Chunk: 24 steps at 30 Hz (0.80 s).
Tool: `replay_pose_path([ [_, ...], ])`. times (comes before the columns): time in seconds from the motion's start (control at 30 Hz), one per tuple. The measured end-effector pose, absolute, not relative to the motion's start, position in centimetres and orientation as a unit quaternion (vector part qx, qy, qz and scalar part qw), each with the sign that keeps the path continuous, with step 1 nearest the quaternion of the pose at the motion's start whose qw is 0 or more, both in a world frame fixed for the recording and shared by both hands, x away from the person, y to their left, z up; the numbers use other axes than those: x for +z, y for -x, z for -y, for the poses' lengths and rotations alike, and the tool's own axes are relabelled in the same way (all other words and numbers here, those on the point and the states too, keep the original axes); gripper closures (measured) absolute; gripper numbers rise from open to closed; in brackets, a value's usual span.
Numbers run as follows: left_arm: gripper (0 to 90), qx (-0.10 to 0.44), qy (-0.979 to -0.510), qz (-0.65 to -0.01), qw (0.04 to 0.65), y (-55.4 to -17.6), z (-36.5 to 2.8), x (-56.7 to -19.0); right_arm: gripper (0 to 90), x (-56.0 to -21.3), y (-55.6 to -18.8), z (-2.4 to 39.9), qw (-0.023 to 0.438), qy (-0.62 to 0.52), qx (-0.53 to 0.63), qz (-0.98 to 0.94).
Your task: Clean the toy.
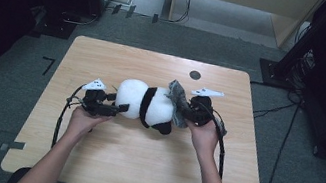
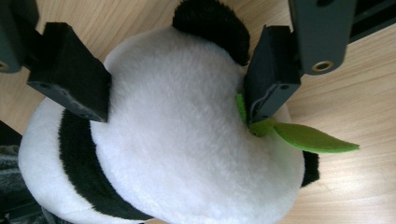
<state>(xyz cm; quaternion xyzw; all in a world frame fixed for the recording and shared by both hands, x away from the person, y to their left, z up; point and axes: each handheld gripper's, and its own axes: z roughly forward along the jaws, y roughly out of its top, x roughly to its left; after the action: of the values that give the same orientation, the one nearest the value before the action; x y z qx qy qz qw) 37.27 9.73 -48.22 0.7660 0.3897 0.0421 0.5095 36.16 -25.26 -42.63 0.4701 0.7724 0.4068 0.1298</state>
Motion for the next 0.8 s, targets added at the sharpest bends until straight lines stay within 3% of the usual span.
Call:
replay_pose_path([
  [0.1,19.7,0.068,-0.778,-0.381,0.495,-37.0,-9.3,-48.3,76.0,-43.1,-36.1,25.3,0.129,-0.472,0.415,-0.767],
  [0.5,34.4,0.065,-0.772,-0.396,0.493,-36.8,-9.4,-48.4,75.8,-44.8,-35.4,26.2,0.132,-0.485,0.42,-0.756],
  [0.8,35.3,0.068,-0.769,-0.401,0.493,-36.7,-9.4,-48.4,75.9,-47.1,-34.9,26.4,0.117,-0.504,0.402,-0.755],
])
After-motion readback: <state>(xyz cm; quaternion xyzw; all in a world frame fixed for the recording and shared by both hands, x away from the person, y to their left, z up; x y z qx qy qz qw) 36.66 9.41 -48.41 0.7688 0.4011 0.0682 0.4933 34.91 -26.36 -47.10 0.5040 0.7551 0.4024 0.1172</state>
